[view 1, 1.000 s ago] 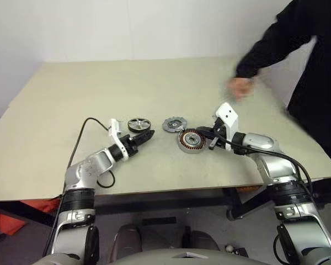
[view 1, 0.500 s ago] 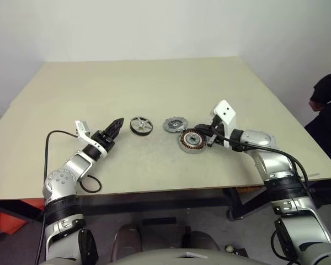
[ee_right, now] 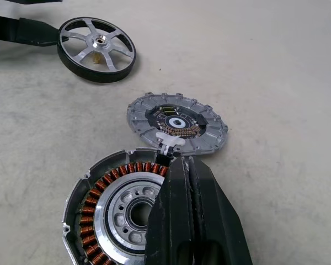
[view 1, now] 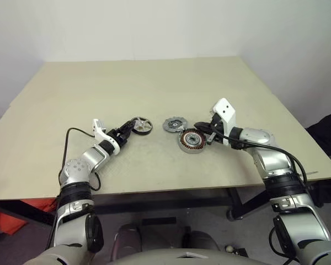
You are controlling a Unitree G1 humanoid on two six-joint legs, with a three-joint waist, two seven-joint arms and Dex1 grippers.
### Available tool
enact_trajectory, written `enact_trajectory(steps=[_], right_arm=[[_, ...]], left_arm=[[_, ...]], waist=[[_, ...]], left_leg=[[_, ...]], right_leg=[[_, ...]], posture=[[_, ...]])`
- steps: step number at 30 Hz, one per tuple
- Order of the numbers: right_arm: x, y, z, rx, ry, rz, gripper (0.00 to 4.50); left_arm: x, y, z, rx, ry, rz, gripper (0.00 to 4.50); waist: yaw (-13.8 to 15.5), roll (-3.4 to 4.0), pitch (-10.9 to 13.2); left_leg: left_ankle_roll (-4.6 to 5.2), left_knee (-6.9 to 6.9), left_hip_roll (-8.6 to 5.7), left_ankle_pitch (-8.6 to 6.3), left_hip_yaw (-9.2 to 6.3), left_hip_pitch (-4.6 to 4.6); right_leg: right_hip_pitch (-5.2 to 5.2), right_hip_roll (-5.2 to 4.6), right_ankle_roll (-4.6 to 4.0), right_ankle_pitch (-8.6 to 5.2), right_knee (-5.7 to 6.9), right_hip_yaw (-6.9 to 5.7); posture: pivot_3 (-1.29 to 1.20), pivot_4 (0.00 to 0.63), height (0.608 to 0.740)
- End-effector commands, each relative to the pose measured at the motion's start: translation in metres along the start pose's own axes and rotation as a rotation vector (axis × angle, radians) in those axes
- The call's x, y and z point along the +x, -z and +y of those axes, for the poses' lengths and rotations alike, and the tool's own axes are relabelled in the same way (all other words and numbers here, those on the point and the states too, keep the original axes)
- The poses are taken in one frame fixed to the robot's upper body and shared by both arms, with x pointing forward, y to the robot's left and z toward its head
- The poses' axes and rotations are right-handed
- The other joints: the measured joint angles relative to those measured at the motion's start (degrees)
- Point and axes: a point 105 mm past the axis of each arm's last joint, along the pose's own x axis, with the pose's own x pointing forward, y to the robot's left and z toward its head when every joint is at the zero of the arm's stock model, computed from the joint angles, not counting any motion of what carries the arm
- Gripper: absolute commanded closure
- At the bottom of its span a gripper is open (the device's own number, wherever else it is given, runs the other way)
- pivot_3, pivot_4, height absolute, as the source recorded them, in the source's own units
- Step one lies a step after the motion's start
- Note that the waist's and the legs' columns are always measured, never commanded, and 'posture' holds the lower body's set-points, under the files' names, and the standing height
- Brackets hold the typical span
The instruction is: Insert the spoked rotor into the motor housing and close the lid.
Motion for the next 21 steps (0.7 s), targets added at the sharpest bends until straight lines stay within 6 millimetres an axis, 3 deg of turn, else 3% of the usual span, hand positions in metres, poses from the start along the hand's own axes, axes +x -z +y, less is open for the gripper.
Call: enact_trajectory(steps=[1,4,8,19,21], right_arm=[[-0.0007,-0.0166,-0.0087,-0.039,0.03,-0.046,4.5],[-0.0005,-0.017,-0.0099,-0.037,0.039,-0.048,4.5],[0.0001,-0.0177,-0.0112,-0.036,0.046,-0.051,4.5],[0.0028,-0.0196,-0.0137,-0.037,0.059,-0.061,4.5],[0.003,-0.0202,-0.015,-0.037,0.066,-0.063,4.5]], left_arm=[[0.0087,-0.0039,-0.0075,0.018,0.011,-0.007,1.22],[0.0107,-0.0008,-0.0073,0.015,0.009,0.001,1.78],[0.0105,0.0016,-0.0055,0.006,0.0,0.01,3.09],[0.0106,0.0027,-0.0015,0.0,-0.019,0.015,3.09],[0.0111,0.0034,-0.0007,-0.007,-0.023,0.018,3.41]], waist=[[0.01,0.0,0.0],[0.01,0.0,0.0],[0.03,0.0,0.0],[0.03,0.0,0.0],[0.02,0.0,0.0]], left_leg=[[0.0,0.0,0.0,0.0,0.0,0.0],[0.0,0.0,-0.01,0.0,0.0,0.0],[0.0,0.0,0.0,0.0,0.0,-0.01],[0.0,0.02,0.0,0.0,0.0,-0.01],[0.0,0.02,0.0,0.0,0.0,-0.01]], right_leg=[[0.0,0.0,0.0,0.0,0.0,0.0],[0.0,0.0,0.0,0.0,0.0,0.0],[0.0,0.0,0.0,0.0,0.01,0.0],[0.0,0.0,0.0,0.0,0.02,0.0],[0.0,0.0,0.0,0.0,0.02,0.0]], posture=[[0.0,0.0,0.74],[0.0,0.0,0.74],[0.0,0.0,0.74],[0.0,0.0,0.74],[0.0,0.0,0.74]])
